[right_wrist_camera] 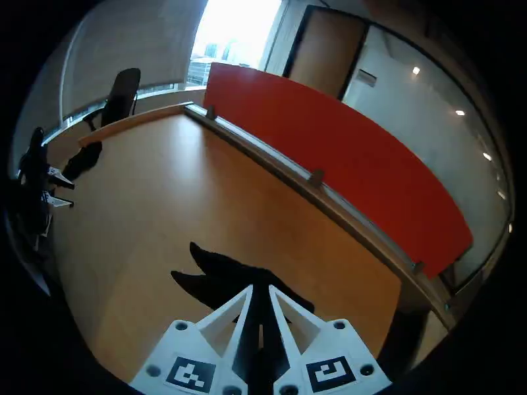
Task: Fold towel
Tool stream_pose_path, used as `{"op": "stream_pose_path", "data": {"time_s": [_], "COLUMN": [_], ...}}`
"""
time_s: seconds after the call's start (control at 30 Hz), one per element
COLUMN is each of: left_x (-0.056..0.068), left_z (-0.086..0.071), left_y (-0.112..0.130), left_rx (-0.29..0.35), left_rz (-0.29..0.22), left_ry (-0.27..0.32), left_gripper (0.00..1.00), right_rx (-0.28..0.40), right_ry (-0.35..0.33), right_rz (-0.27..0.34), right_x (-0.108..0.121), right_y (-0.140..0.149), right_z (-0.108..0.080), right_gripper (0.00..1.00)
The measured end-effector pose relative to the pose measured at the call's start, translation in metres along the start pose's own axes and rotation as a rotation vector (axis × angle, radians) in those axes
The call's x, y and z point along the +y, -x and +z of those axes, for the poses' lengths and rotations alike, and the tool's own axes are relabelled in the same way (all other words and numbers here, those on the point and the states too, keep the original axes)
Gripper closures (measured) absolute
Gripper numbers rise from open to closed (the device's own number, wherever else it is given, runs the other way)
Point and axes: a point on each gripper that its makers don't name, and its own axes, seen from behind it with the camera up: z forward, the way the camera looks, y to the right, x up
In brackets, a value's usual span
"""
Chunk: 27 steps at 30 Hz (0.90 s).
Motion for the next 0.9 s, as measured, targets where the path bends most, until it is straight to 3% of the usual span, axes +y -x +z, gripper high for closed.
{"op": "stream_pose_path", "data": {"time_s": [0.43, 0.9], "left_x": [0.009, 0.017], "left_z": [0.0, 0.0], "left_y": [-0.002, -0.005], "left_rx": [-0.007, -0.009], "left_rz": [0.018, 0.03], "left_ry": [0.005, 0.014], "left_gripper": [0.05, 0.05], "right_rx": [-0.052, -0.079], "right_ry": [0.06, 0.101], "right_rz": [0.029, 0.053], "right_x": [0.047, 0.074], "right_y": [0.03, 0.048], "right_z": [-0.011, -0.023], "right_gripper": [0.99, 0.99]}}
